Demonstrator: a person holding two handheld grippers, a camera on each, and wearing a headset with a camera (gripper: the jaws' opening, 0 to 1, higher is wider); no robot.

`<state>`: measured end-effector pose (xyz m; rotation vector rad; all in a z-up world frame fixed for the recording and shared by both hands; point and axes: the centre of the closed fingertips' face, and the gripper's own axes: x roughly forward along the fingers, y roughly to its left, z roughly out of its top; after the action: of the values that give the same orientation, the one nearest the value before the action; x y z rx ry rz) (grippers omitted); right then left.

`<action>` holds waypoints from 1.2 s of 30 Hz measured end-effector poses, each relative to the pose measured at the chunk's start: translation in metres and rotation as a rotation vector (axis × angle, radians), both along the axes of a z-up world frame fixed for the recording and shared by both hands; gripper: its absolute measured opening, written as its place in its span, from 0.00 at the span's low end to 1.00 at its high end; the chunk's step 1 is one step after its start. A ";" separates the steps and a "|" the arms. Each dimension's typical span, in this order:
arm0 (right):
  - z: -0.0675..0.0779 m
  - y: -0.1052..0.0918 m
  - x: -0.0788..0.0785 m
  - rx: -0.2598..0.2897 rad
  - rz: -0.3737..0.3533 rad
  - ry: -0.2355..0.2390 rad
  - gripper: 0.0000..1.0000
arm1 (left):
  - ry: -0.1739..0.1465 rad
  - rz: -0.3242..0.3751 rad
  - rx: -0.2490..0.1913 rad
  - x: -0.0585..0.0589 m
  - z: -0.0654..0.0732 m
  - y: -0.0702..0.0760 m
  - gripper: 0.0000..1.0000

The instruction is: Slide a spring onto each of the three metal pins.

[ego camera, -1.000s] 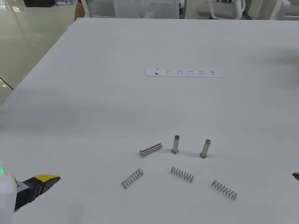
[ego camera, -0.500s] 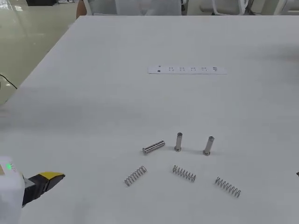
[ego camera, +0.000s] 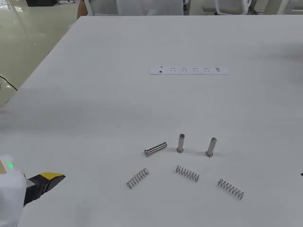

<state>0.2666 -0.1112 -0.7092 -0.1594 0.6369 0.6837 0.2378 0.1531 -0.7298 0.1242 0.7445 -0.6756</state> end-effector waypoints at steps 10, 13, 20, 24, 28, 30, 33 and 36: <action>0.003 -0.001 0.002 0.008 -0.013 -0.010 1.00 | 0.018 0.000 0.005 0.003 -0.003 0.002 0.98; 0.001 0.000 0.001 0.001 -0.007 -0.003 1.00 | 0.014 -0.012 0.024 0.007 -0.002 0.001 0.98; 0.000 0.001 0.001 -0.008 -0.006 0.001 1.00 | 0.001 -0.025 0.036 0.022 0.001 -0.003 0.98; 0.001 0.001 0.001 -0.003 -0.008 -0.001 1.00 | -0.002 -0.045 0.043 0.027 0.001 -0.005 0.98; 0.000 -0.001 0.001 -0.009 -0.012 0.004 1.00 | -0.006 -0.063 0.051 0.034 0.002 -0.007 0.98; 0.000 -0.001 0.000 -0.011 -0.010 0.006 1.00 | -0.006 -0.080 0.060 0.038 0.002 -0.007 0.98; 0.000 -0.001 0.000 -0.015 -0.010 0.006 1.00 | -0.012 -0.096 0.082 0.045 0.003 -0.004 0.98; 0.001 -0.002 0.000 -0.014 -0.014 0.007 1.00 | -0.032 -0.099 0.087 0.054 0.007 -0.001 0.98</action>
<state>0.2668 -0.1132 -0.7085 -0.1654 0.6491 0.6665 0.2917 0.1519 -0.7227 0.2523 0.7409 -0.7335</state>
